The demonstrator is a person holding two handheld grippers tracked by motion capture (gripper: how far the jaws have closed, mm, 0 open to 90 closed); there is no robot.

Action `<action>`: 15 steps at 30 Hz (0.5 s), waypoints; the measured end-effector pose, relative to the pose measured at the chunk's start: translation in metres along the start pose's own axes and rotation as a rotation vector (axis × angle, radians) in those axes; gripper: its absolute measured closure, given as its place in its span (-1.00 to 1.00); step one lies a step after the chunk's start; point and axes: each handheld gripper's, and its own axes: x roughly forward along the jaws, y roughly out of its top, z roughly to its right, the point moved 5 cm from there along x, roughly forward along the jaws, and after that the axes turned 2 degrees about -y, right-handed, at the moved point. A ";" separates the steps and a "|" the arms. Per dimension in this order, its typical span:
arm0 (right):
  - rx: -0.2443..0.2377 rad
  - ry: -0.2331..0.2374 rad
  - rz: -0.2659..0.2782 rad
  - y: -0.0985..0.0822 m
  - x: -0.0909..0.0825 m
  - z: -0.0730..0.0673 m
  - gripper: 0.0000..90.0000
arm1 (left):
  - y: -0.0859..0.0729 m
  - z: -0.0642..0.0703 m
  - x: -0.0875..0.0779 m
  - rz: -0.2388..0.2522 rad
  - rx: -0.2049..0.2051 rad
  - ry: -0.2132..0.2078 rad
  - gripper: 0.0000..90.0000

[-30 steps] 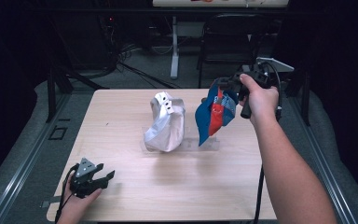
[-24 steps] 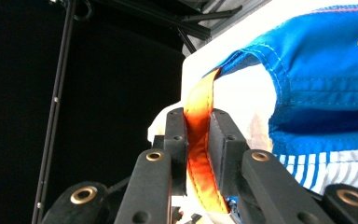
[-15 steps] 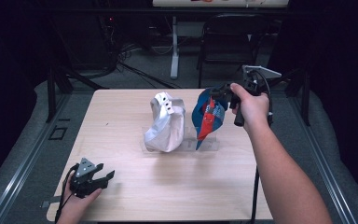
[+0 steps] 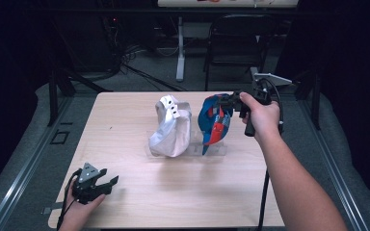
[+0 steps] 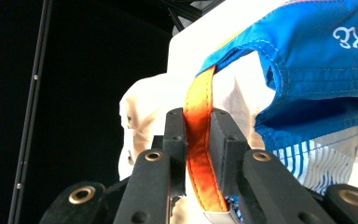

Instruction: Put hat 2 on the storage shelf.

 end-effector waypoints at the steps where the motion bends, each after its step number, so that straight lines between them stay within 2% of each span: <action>1: -0.002 0.000 0.002 0.000 0.000 0.001 0.73 | 0.000 0.000 0.000 0.000 0.000 0.000 -0.02; 15: -0.020 -0.015 -0.001 -0.005 -0.007 0.008 0.72 | 0.000 -0.002 -0.001 -0.001 0.003 0.000 -0.02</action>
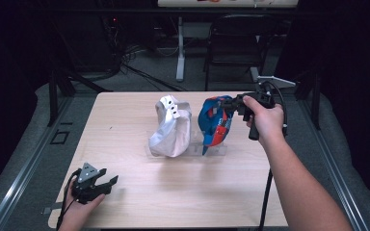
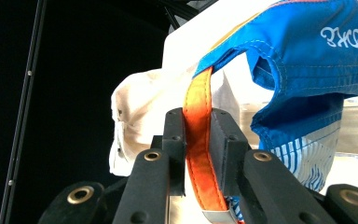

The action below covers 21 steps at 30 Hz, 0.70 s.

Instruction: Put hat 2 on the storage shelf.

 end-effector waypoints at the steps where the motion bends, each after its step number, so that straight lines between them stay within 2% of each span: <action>1: -0.001 -0.002 0.000 0.000 0.000 0.000 0.71 | 0.000 0.000 0.000 0.000 0.002 0.000 -0.02; 9: -0.016 -0.006 0.011 -0.002 -0.009 0.006 0.62 | 0.000 0.000 0.000 0.003 -0.004 0.002 -0.02; 16: -0.023 0.017 0.027 -0.009 -0.016 0.010 0.46 | 0.000 0.000 0.001 0.005 0.000 0.006 -0.02; 21: -0.074 0.000 0.048 -0.015 -0.021 0.017 0.34 | 0.000 0.001 0.001 0.005 -0.002 0.006 -0.02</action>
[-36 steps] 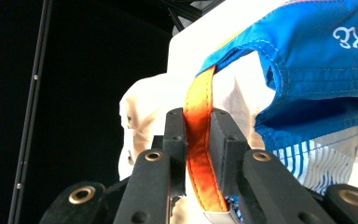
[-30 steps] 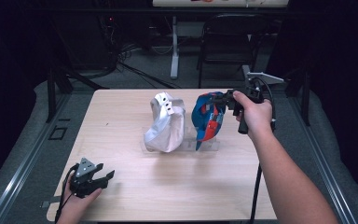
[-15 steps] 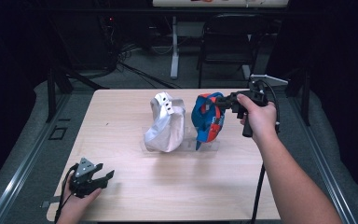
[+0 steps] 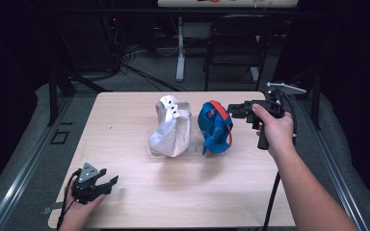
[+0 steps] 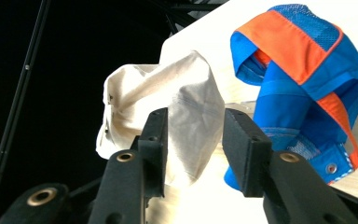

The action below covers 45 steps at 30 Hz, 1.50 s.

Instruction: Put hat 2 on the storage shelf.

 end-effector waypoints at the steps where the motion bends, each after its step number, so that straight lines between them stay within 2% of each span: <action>1: 0.000 0.000 0.000 0.000 0.000 0.000 0.34 | 0.000 0.000 0.000 0.000 0.000 0.000 -0.02; 3: -0.031 -0.006 0.025 -0.005 -0.002 0.004 0.28 | 0.000 -0.001 0.000 -0.001 0.000 0.002 -0.02; 5: -0.061 -0.019 0.023 -0.009 -0.003 0.009 0.25 | 0.000 -0.002 -0.001 -0.005 -0.004 0.006 -0.02; 8: -0.083 -0.040 0.027 -0.016 -0.004 0.020 0.22 | 0.000 -0.004 -0.001 0.007 -0.007 0.012 -0.03; 12: -0.115 -0.045 0.053 -0.028 -0.007 0.030 0.20 | -0.001 -0.005 -0.001 0.009 -0.014 0.013 -0.02; 13: -0.115 -0.045 0.053 -0.028 -0.007 0.030 0.20 | -0.001 -0.005 -0.001 0.009 -0.014 0.013 -0.02; 14: -0.138 -0.049 0.056 -0.035 -0.009 0.034 0.20 | -0.001 -0.005 -0.001 0.011 -0.017 0.014 -0.02; 18: -0.180 -0.051 0.071 -0.051 -0.013 0.039 0.20 | -0.002 -0.006 0.000 0.000 -0.018 0.011 -0.02; 21: -0.223 -0.077 0.088 -0.061 -0.014 0.043 0.19 | -0.002 -0.006 0.000 -0.001 -0.020 0.013 -0.02; 23: -0.232 -0.086 0.095 -0.064 -0.014 0.044 0.19 | -0.002 -0.006 0.000 0.000 -0.021 0.013 -0.02; 24: -0.259 -0.093 0.098 -0.072 -0.014 0.047 0.15 | -0.002 -0.006 0.000 -0.001 -0.019 0.015 -0.02; 29: -0.323 -0.124 0.108 -0.089 -0.013 0.058 0.14 | -0.003 -0.007 0.001 0.007 -0.018 0.022 -0.02; 33: -0.352 -0.139 0.112 -0.103 -0.011 0.071 0.13 | -0.003 -0.007 0.001 0.008 -0.020 0.023 -0.02; 37: -0.388 -0.154 0.134 -0.115 -0.007 0.080 0.09 | -0.003 -0.007 0.001 0.010 -0.022 0.025 -0.02; 38: -0.411 -0.167 0.165 -0.121 -0.006 0.086 0.06 | -0.003 -0.007 0.002 0.010 -0.021 0.024 -0.02; 40: -0.414 -0.165 0.176 -0.127 -0.004 0.091 0.01 | -0.004 -0.007 0.002 0.009 -0.020 0.025 -0.02; 42: -0.419 -0.169 0.159 -0.136 -0.001 0.099 0.03 | -0.004 -0.007 0.002 0.008 -0.019 0.026 -0.02; 45: -0.449 -0.188 0.194 -0.144 0.005 0.109 0.03 | -0.004 -0.006 0.002 0.006 -0.020 0.024 -0.02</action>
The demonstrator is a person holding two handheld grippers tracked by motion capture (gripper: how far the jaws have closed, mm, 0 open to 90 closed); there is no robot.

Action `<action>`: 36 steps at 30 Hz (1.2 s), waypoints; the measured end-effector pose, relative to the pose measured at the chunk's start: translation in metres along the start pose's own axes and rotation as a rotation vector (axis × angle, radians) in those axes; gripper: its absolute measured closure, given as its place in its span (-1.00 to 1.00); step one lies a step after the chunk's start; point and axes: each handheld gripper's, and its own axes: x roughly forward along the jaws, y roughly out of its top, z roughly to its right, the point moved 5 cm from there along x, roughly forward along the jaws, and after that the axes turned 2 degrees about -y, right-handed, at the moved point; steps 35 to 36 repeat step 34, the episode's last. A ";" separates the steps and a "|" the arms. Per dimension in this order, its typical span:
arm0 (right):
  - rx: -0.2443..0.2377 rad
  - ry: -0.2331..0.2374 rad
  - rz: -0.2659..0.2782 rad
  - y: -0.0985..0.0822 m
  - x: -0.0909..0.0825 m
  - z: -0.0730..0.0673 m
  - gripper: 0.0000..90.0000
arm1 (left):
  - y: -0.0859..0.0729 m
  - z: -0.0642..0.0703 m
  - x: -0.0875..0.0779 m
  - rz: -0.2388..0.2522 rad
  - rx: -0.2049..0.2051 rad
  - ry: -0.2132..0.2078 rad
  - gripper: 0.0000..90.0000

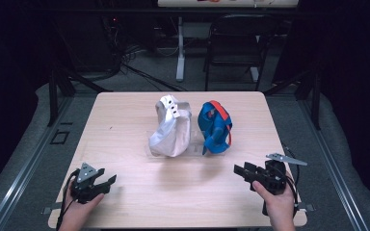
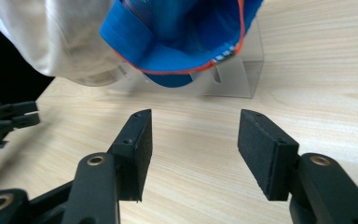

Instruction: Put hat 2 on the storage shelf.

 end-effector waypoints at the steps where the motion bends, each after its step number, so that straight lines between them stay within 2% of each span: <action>1: 0.000 0.008 0.004 -0.005 0.002 0.001 0.05 | 0.000 0.000 0.000 -0.001 -0.001 -0.001 -0.02; 9: -0.035 -0.007 0.017 -0.032 0.013 0.004 0.06 | -0.001 0.001 0.001 -0.007 -0.001 -0.002 -0.02; 15: -0.043 0.005 -0.011 -0.045 0.020 -0.001 0.11 | 0.000 0.002 0.002 -0.012 0.010 -0.004 -0.02; 18: -0.027 0.031 -0.026 -0.048 0.025 -0.005 0.14 | -0.001 0.003 0.003 -0.009 0.008 -0.007 -0.02; 21: -0.012 0.028 -0.019 -0.049 0.027 -0.008 0.25 | -0.001 0.003 0.004 -0.015 0.013 -0.009 -0.02; 23: -0.023 0.012 -0.008 -0.049 0.028 -0.009 0.26 | -0.001 0.004 0.005 -0.014 0.014 -0.008 -0.02; 26: -0.028 0.017 -0.013 -0.051 0.031 -0.009 0.25 | -0.001 0.005 0.006 -0.013 0.019 -0.008 -0.02; 30: -0.018 0.038 -0.018 -0.051 0.031 -0.010 0.23 | 0.001 0.012 0.006 -0.007 0.012 -0.045 0.04; 32: -0.008 0.055 -0.005 -0.050 0.030 -0.009 0.21 | 0.003 0.020 0.006 0.001 0.013 -0.075 0.08; 34: 0.019 0.080 0.018 -0.048 0.027 -0.009 0.18 | 0.008 0.033 0.005 0.012 0.035 -0.109 0.08; 36: 0.019 0.080 0.018 -0.048 0.027 -0.009 0.18 | 0.008 0.033 0.005 0.012 0.035 -0.109 0.08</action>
